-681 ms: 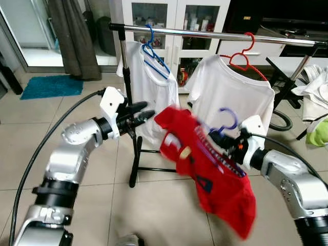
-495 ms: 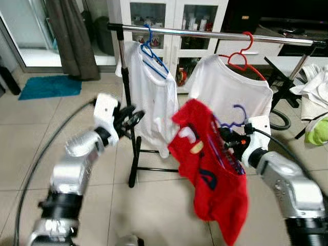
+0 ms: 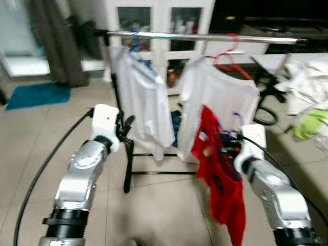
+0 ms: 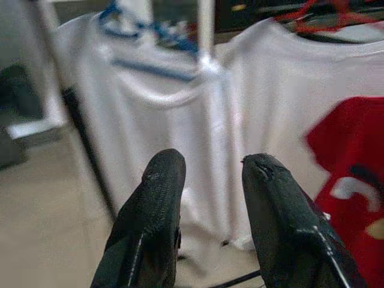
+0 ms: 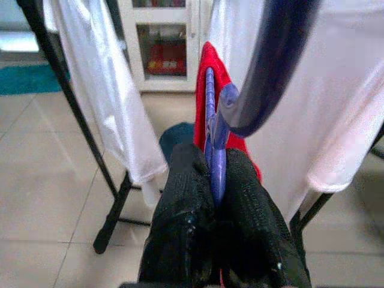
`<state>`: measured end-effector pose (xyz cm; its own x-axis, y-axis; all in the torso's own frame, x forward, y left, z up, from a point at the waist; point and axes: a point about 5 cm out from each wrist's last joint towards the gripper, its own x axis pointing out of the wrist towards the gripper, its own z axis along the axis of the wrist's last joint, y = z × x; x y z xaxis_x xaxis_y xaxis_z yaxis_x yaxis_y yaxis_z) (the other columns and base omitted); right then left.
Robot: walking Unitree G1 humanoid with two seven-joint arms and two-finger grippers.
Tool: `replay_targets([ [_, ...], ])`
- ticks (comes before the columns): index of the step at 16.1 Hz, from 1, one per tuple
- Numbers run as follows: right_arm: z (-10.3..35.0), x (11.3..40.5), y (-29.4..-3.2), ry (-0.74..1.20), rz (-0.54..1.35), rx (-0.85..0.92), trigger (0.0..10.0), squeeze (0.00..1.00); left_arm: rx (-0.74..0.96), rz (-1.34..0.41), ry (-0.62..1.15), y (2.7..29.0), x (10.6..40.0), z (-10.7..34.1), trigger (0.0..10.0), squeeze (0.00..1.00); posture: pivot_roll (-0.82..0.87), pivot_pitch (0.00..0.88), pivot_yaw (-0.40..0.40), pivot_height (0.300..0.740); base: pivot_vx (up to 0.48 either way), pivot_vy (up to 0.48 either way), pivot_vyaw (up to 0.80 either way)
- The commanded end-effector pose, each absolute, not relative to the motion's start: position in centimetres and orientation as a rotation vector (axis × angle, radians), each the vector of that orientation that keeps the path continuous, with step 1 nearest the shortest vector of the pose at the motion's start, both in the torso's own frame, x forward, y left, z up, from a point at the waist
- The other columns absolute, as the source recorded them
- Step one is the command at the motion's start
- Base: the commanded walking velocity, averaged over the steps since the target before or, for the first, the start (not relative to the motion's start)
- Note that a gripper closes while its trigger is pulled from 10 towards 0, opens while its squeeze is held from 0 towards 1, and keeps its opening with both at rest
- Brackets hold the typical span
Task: Hang hanger
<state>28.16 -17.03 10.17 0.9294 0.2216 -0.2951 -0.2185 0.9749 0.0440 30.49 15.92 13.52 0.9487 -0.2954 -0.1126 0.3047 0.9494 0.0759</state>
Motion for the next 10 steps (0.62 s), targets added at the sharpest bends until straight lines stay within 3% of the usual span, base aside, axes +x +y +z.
replay_targets([
  [1,11.0,28.5,-17.1,0.261,0.229,-0.027,10.0,0.0,0.107,-0.307,0.1,15.7,30.6,13.8,10.0,0.0,-0.04,0.0,0.013,0.74,0.371,0.0,0.0],
  [5,11.5,29.2,-17.4,0.231,0.172,-0.063,10.0,0.0,0.087,-0.3,0.102,16.1,30.2,14.1,10.0,0.0,-0.04,0.0,0.008,0.74,0.427,0.0,0.0],
  [8,11.8,29.7,-17.9,0.209,0.13,-0.066,10.0,0.0,0.081,-0.304,0.109,16.1,30.2,14.2,10.0,0.0,-0.03,0.0,0.009,0.74,0.439,0.0,0.5],
  [9,11.9,29.7,-17.9,0.203,0.123,-0.073,10.0,0.0,0.065,-0.305,0.114,16.0,30.2,14.2,10.0,0.11,-0.03,0.0,0.009,0.74,0.442,0.0,0.49],
  [10,11.9,29.7,-18.0,0.196,0.115,-0.076,10.0,0.0,0.052,-0.308,0.121,16.0,30.2,14.1,10.0,0.33,-0.03,0.0,0.009,0.74,0.442,0.0,0.47],
])
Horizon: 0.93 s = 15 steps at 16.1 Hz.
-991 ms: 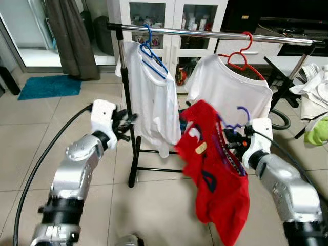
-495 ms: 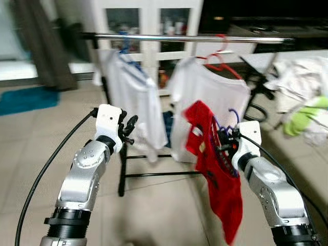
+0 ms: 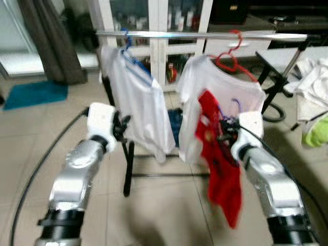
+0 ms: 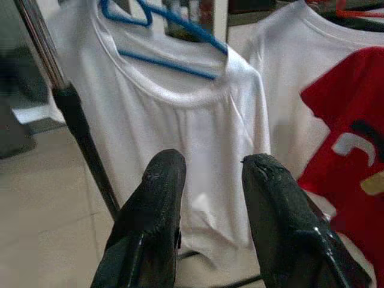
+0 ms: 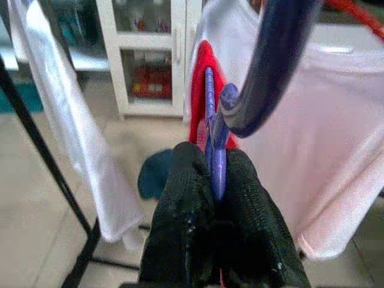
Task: Hang hanger
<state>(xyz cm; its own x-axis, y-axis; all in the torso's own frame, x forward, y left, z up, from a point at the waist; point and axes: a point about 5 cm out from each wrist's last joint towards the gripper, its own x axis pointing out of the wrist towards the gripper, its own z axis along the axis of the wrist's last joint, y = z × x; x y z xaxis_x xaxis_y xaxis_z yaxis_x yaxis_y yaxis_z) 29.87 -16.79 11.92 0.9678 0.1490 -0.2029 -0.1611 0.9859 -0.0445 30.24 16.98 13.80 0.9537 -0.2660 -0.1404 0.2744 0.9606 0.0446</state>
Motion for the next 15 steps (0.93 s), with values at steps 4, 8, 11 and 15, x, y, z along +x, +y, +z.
replay_targets([
  [4,11.8,29.7,-18.0,0.193,0.097,-0.081,10.0,0.0,0.093,-0.315,0.1,16.1,30.4,14.5,10.0,1.0,-0.03,0.0,0.013,0.74,0.453,0.0,0.0],
  [8,11.8,29.8,-17.6,0.191,0.137,-0.097,10.0,0.0,0.092,-0.318,0.103,16.1,30.2,14.5,10.0,1.0,-0.03,0.0,0.013,0.74,0.455,0.0,0.11],
  [11,12.0,30.1,-17.7,0.182,0.12,-0.121,10.0,0.0,0.098,-0.325,0.098,16.0,30.2,14.5,10.0,1.0,-0.02,0.0,0.0,0.74,0.453,0.0,0.0],
  [15,12.8,31.0,-18.0,0.156,0.125,-0.068,10.0,0.0,0.113,-0.336,0.092,15.9,30.2,14.6,10.0,1.0,-0.02,0.0,-0.012,0.74,0.45,0.0,0.0],
])
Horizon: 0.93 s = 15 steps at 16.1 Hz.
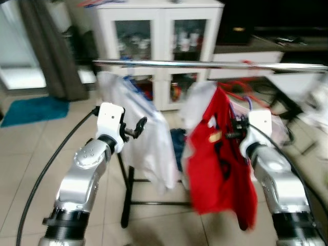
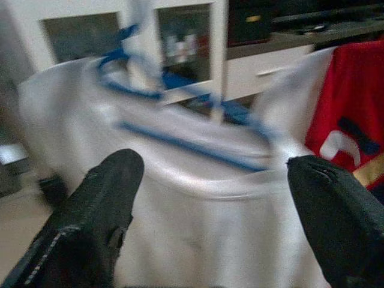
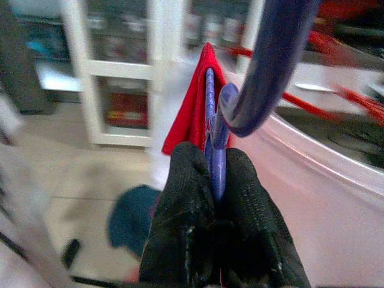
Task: Hang hanger
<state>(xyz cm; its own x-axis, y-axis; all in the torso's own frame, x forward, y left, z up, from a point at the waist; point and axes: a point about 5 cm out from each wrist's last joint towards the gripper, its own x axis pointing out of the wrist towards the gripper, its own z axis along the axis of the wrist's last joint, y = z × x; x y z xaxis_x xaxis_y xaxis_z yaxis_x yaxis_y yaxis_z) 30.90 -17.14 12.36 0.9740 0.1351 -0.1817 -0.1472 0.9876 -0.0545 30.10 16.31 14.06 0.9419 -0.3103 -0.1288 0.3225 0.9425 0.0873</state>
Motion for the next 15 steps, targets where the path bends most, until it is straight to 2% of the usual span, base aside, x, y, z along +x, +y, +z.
replay_targets([
  [1,12.8,31.0,-18.0,0.156,0.125,-0.068,10.0,0.0,0.114,-0.336,0.092,15.9,30.2,14.6,10.0,1.0,-0.02,0.0,-0.012,0.74,0.45,0.0,0.0],
  [5,13.8,31.4,-17.0,0.115,0.245,-0.089,10.0,0.0,0.132,-0.358,0.082,15.6,30.0,14.6,10.0,1.0,-0.01,0.0,-0.019,0.74,0.432,0.0,0.0],
  [10,16.1,32.8,-17.0,0.07,0.244,-0.039,10.0,0.0,0.171,-0.587,0.05,14.4,28.9,15.7,10.0,1.0,-0.01,0.0,-0.026,0.74,0.0,0.0,0.0],
  [11,16.3,33.7,-17.0,0.085,0.232,-0.036,10.0,0.0,0.179,-0.602,0.057,14.3,28.8,15.8,10.0,0.95,-0.01,0.0,-0.026,0.74,0.0,0.0,0.0],
  [12,16.4,34.1,-16.9,0.094,0.229,-0.036,10.0,0.0,0.176,-0.599,0.057,14.4,28.9,15.8,10.0,0.95,-0.01,0.0,-0.026,0.74,0.0,0.0,0.0],
  [15,15.4,37.4,-16.5,0.288,0.2,0.028,10.0,0.0,0.184,-0.66,0.11,14.7,28.4,15.8,10.0,0.91,0.0,0.0,-0.027,0.74,0.0,0.0,0.0],
])
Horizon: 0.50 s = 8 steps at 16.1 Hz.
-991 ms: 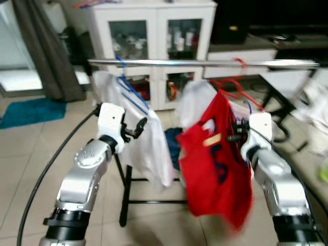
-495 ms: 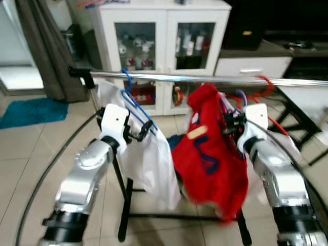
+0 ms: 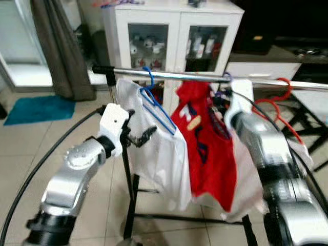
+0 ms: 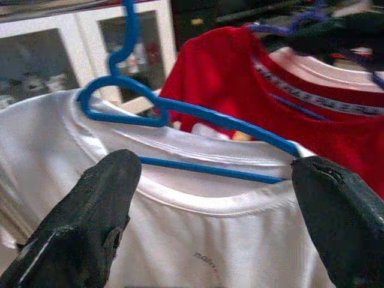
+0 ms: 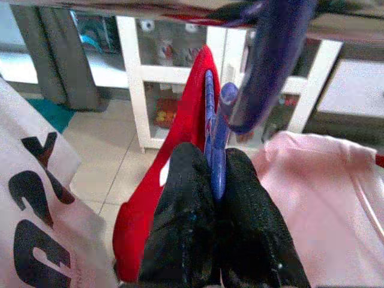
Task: Hang hanger
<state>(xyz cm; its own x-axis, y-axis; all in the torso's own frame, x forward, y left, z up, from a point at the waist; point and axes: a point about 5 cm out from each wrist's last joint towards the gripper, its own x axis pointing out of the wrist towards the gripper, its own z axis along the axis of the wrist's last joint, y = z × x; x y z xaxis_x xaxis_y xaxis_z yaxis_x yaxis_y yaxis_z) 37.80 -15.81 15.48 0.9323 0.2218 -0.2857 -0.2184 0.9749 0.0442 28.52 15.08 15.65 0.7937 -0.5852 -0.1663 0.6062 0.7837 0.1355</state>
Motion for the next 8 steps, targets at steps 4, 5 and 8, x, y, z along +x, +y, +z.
replay_targets([
  [4,15.0,39.5,-16.1,0.409,0.189,0.073,10.0,0.0,0.217,-0.725,0.196,15.1,28.2,15.4,10.0,0.84,0.0,0.0,-0.011,0.74,0.0,0.0,0.0],
  [5,14.6,39.5,-16.0,0.431,0.21,0.069,10.0,0.0,0.219,-0.722,0.2,15.2,28.2,15.4,10.0,0.84,0.0,0.0,-0.009,0.74,0.0,0.0,0.0],
  [8,14.5,39.6,-16.1,0.407,0.252,0.071,10.0,0.0,0.223,-0.704,0.202,15.5,28.5,15.6,10.0,0.82,0.0,0.0,-0.001,0.74,0.0,0.0,0.0],
])
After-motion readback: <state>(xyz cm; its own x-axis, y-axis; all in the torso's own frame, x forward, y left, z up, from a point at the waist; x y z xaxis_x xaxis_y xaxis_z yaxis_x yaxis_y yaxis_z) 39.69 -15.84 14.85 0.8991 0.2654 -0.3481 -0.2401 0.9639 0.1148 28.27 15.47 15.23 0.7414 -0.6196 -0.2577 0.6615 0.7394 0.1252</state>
